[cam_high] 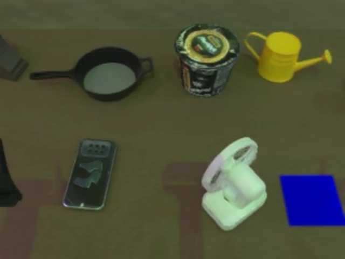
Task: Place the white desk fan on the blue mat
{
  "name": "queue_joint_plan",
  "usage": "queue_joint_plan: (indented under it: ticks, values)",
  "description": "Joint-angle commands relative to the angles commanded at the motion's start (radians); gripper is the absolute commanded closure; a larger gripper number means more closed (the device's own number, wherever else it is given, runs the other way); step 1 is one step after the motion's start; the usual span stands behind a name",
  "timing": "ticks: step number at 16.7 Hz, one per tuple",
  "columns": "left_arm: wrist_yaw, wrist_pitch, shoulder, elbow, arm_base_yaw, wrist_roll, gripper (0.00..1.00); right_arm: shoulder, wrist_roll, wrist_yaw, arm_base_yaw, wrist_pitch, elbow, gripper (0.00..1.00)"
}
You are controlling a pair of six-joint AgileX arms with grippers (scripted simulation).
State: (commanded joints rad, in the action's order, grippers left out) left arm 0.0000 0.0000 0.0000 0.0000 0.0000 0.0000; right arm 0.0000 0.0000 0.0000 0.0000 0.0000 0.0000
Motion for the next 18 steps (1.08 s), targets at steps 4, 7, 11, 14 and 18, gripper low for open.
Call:
queue_joint_plan:
  ticks: [4,7,11,14,18]
  values:
    - [0.000,0.000,0.000,0.000,0.000,0.000,0.00,0.031,0.026,-0.001,0.014,-0.028,0.027,0.00]
    - [0.000,0.000,0.000,0.000,0.000,0.000,0.00,0.156,0.132,-0.002,0.066,-0.136,0.143,0.00]
    - [0.000,0.000,0.000,0.000,0.000,0.000,0.00,0.459,0.370,-0.001,0.173,-0.362,0.413,0.00]
    - [0.000,0.000,0.000,0.000,0.000,0.000,0.00,0.753,0.597,0.001,0.271,-0.565,0.662,0.00]
    - [0.000,0.000,0.000,0.000,0.000,0.000,0.00,1.166,0.921,0.003,0.406,-0.839,1.029,0.00]
